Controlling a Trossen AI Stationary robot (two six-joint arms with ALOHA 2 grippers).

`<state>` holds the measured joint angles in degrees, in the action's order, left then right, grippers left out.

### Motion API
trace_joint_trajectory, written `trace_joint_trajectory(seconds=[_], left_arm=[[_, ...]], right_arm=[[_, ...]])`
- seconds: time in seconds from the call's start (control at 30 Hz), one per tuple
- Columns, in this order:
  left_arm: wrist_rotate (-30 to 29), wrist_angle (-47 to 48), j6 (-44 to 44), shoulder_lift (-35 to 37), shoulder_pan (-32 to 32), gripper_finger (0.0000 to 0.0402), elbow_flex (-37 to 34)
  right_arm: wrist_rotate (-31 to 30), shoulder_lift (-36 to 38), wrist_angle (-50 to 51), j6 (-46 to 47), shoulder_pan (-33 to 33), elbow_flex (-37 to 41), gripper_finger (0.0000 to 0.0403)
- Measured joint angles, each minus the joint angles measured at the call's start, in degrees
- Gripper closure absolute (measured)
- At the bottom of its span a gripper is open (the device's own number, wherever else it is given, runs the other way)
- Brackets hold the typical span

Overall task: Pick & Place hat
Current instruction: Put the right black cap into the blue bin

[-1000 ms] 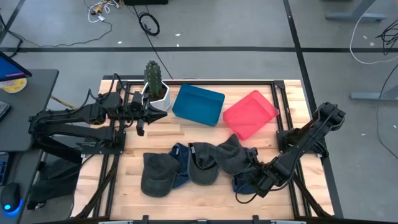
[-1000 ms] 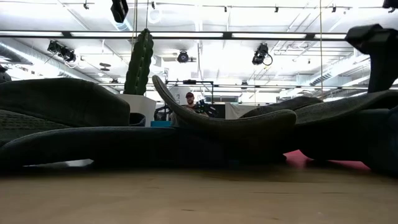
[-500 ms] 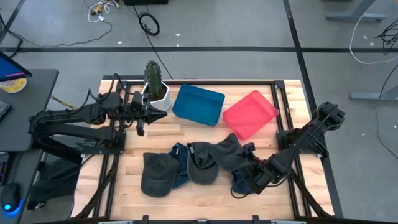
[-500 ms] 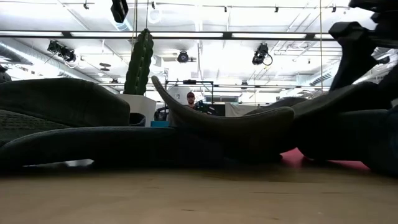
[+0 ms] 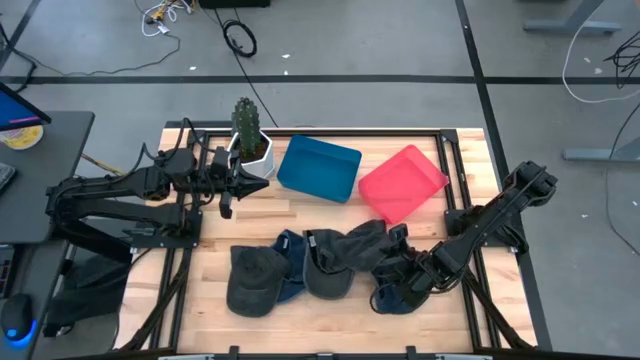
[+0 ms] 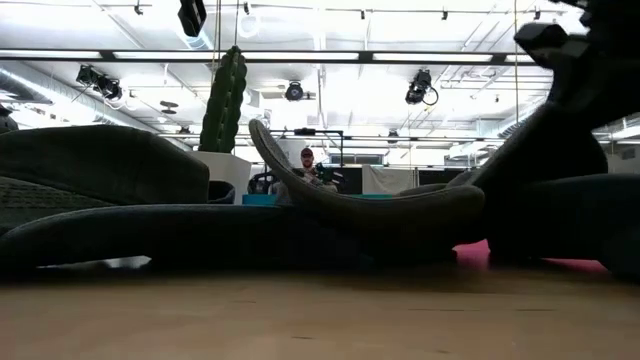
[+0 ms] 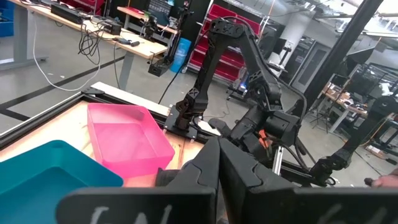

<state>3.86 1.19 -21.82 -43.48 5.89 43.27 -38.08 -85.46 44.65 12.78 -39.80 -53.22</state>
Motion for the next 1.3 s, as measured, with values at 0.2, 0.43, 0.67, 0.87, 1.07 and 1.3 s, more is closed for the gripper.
trace_joint_trajectory(seconds=[0.2,0.43,0.67,0.87,1.07,1.3], left_arm=[[0.0,0.0,0.5,0.0,0.0,0.0392,0.0],[0.0,-0.1,0.0,0.0,0.0,0.0392,0.0],[0.0,-0.2,-1.3,0.0,0.0,0.0392,0.0],[0.0,-0.2,-6.3,0.0,0.0,0.0392,0.0],[0.0,-0.6,-9.1,0.0,0.0,0.0392,0.0],[0.0,-0.6,-12.4,0.0,0.0,0.0392,0.0]], right_arm=[[-0.9,3.0,5.3,-2.6,2.4,-5.4,0.0398],[-5.7,6.4,7.2,-11.8,4.8,-11.4,0.0399],[-8.9,8.7,7.5,-24.1,7.4,-16.1,0.0399],[-11.6,10.8,7.4,-35.0,9.6,-22.0,0.0399],[-14.1,13.2,7.2,-47.7,11.2,-28.2,0.0399],[-14.4,15.5,6.2,-64.7,12.8,-29.3,0.0399]])
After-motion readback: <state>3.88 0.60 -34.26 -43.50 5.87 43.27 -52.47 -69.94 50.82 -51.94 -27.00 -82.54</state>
